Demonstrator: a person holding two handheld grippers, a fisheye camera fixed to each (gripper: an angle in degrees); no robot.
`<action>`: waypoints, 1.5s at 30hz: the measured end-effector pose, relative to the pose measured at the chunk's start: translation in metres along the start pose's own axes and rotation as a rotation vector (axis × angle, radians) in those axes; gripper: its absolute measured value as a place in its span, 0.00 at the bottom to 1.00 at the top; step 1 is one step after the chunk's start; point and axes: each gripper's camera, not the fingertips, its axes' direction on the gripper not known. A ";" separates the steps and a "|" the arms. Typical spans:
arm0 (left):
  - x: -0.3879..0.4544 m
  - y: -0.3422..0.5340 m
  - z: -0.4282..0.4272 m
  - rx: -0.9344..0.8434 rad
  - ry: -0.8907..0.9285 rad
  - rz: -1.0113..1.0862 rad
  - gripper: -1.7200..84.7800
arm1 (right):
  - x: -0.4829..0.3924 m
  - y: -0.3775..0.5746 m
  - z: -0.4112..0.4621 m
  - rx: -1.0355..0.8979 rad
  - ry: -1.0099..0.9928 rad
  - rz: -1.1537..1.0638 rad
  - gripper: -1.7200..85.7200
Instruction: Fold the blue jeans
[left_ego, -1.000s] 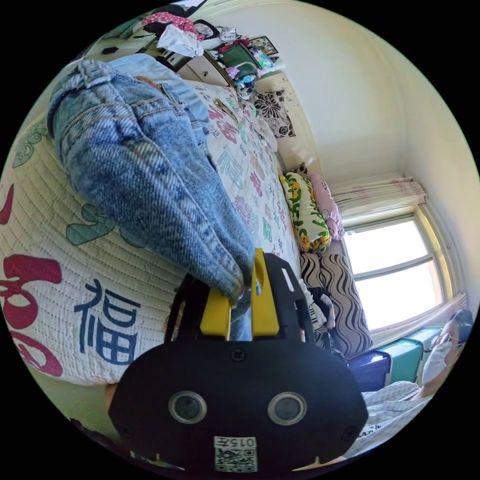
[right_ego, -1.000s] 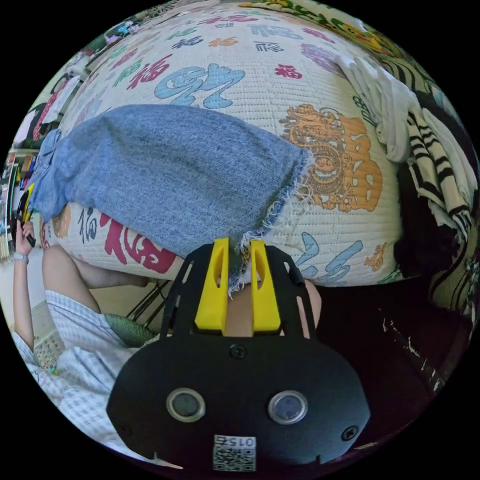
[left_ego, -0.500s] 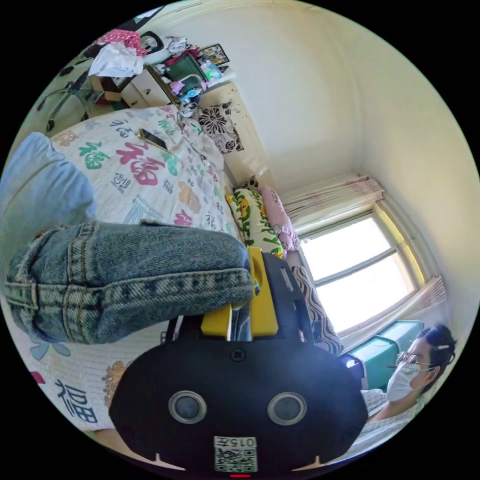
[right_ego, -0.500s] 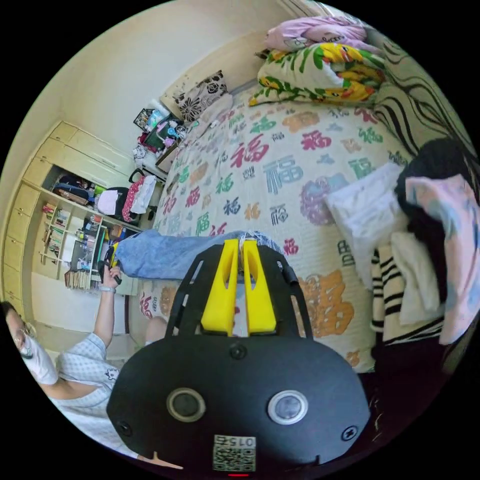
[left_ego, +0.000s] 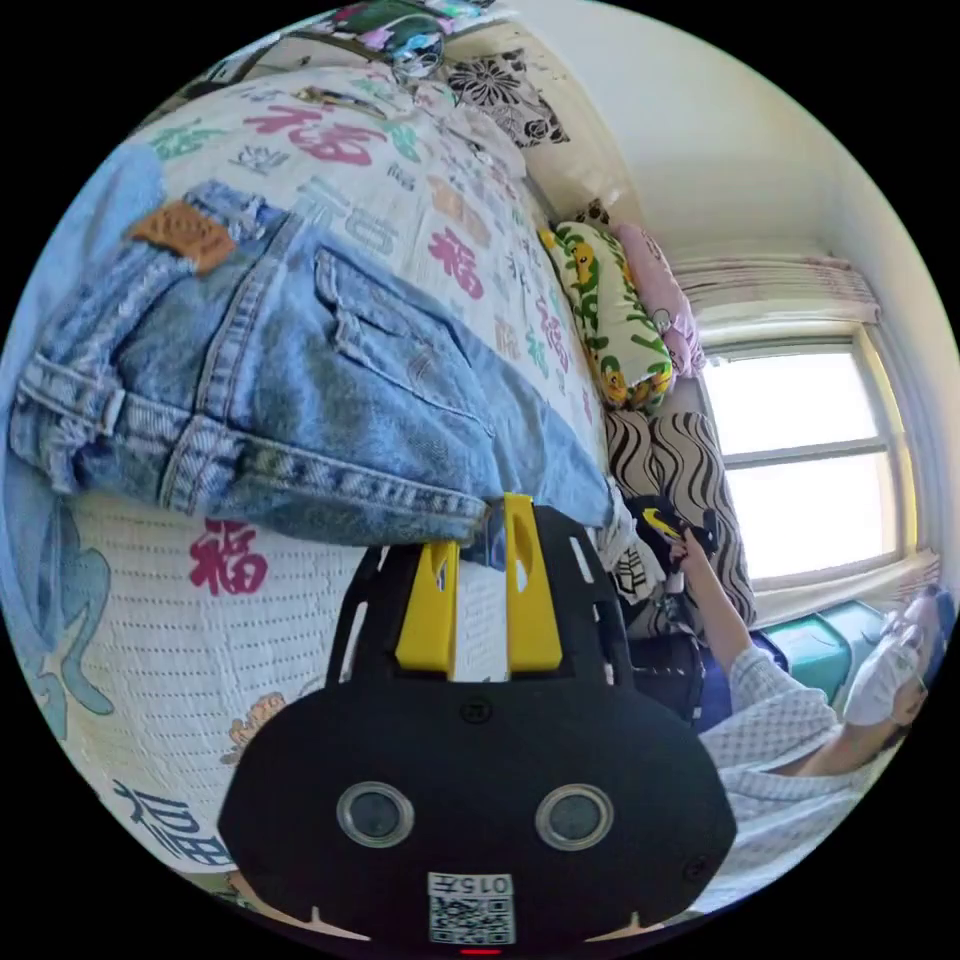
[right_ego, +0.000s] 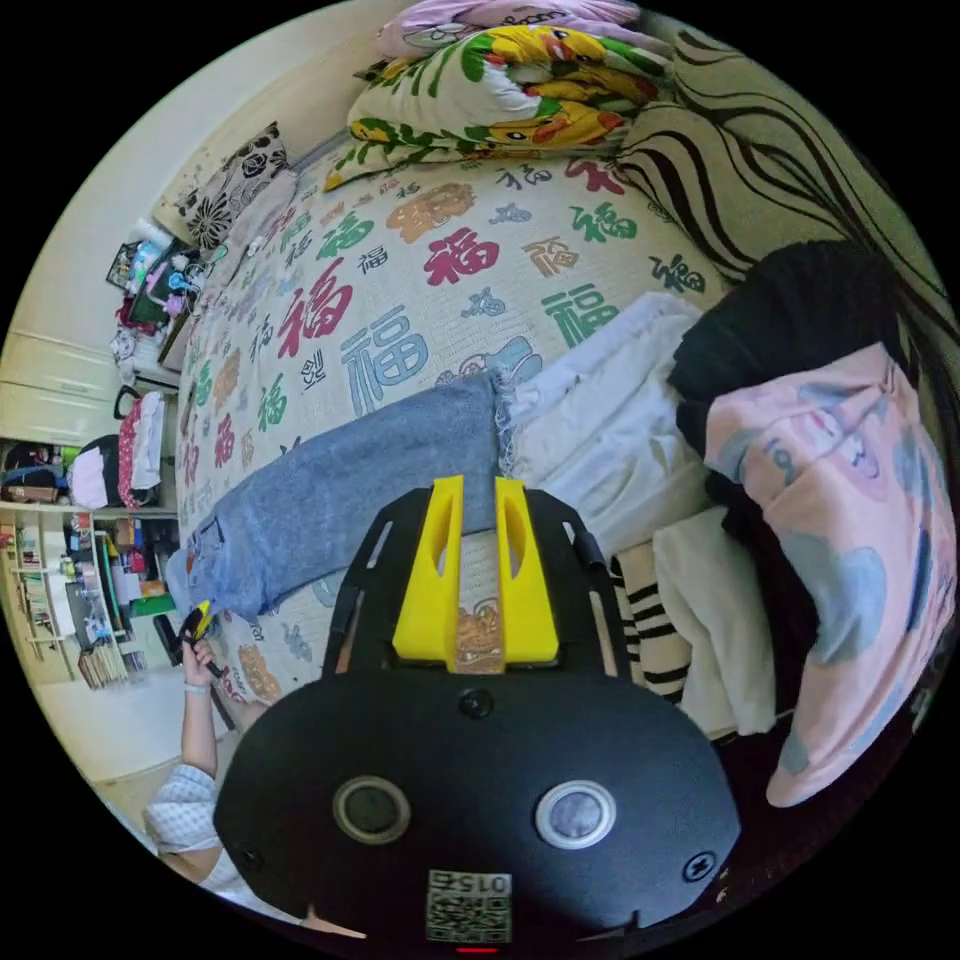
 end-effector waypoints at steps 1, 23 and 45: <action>0.001 0.006 0.000 -0.005 0.016 0.015 0.09 | 0.002 -0.002 0.003 0.005 -0.024 -0.001 0.10; -0.009 -0.127 -0.012 -0.023 -0.802 -0.003 0.12 | -0.068 -0.087 0.096 -0.313 0.286 -0.220 0.03; -0.019 0.312 -0.246 0.392 -0.414 0.024 0.01 | 0.204 0.335 -0.152 -0.027 -0.143 0.123 0.03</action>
